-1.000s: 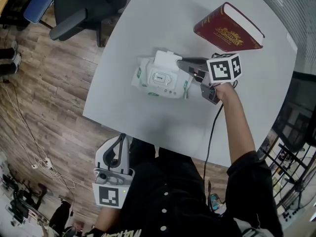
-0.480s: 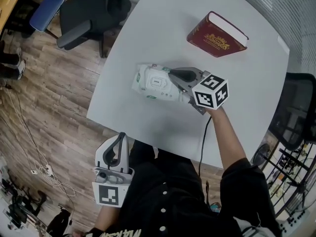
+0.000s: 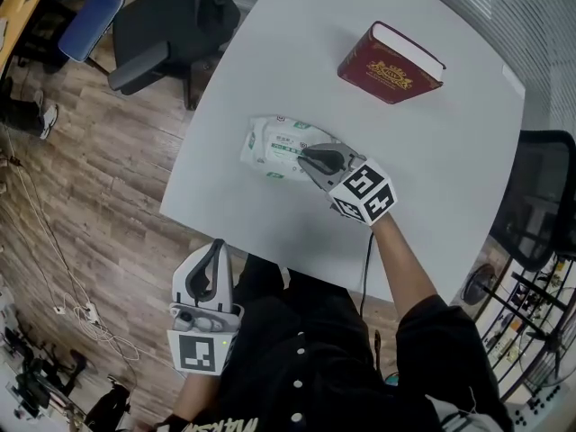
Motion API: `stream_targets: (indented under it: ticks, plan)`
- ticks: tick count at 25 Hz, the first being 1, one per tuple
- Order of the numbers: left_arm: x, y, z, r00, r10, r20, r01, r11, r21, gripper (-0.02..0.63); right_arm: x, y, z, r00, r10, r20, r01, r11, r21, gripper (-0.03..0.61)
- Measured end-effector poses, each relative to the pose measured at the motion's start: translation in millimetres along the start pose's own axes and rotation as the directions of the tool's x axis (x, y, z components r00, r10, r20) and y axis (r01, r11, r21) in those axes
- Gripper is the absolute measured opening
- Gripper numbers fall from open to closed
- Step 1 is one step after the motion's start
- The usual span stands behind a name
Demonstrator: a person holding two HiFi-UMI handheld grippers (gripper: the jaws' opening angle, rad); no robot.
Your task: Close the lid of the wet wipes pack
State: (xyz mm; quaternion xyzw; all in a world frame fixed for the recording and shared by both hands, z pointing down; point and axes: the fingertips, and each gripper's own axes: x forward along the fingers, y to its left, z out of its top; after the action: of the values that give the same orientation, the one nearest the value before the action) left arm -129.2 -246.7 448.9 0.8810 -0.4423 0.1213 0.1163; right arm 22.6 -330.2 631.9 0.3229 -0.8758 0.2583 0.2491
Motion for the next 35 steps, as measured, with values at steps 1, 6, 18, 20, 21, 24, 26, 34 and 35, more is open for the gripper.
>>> stream_targets:
  ticks: [1,6,18,20,21,24,26,34,35]
  plan:
    - [0.0,-0.2,-1.2,1.000,0.002,-0.003,-0.002,1.000,-0.007,0.014,1.9,1.6,-4.3,1.000,0.005,-0.014,-0.005,1.000,0.010,0.074]
    - [-0.4,-2.6,-5.1,1.000,0.008,-0.012,-0.008,1.000,-0.013,0.014,12.0,10.2,-18.0,0.998,0.044,-0.050,-0.042,0.998,0.051,0.074]
    - [-4.2,-4.8,-18.4,0.999,0.007,-0.040,-0.008,0.999,-0.032,0.014,22.8,6.1,-18.1,0.983,-0.093,-0.156,0.086,0.995,-0.050,0.031]
    - [-4.1,-5.2,-21.6,0.999,0.004,-0.046,-0.005,0.999,-0.034,0.014,25.0,9.4,-18.1,0.973,-0.131,-0.190,0.107,0.986,-0.129,0.031]
    - [-4.0,-5.0,-23.2,0.999,0.004,-0.049,-0.006,0.999,-0.035,0.014,26.0,10.3,-18.7,0.967,-0.150,-0.206,0.116,0.978,-0.171,0.029]
    - [-3.4,-4.0,-26.9,0.998,0.007,-0.054,-0.010,0.999,-0.043,0.014,28.0,12.2,-21.2,0.949,-0.199,-0.244,0.129,0.952,-0.276,0.029]
    - [-2.9,-3.3,-29.5,0.998,0.007,-0.060,-0.010,0.999,-0.045,0.013,29.0,12.7,-22.8,0.941,-0.219,-0.260,0.132,0.940,-0.315,0.029]
    - [0.5,5.9,-28.7,0.999,0.018,-0.037,-0.019,0.999,-0.032,0.013,34.0,13.1,-26.5,0.892,-0.294,-0.343,0.139,0.901,-0.410,0.029]
    - [1.6,6.4,-27.0,0.999,0.017,-0.028,-0.018,1.000,-0.023,0.014,34.2,13.4,-27.1,0.886,-0.305,-0.348,0.140,0.894,-0.427,0.028]
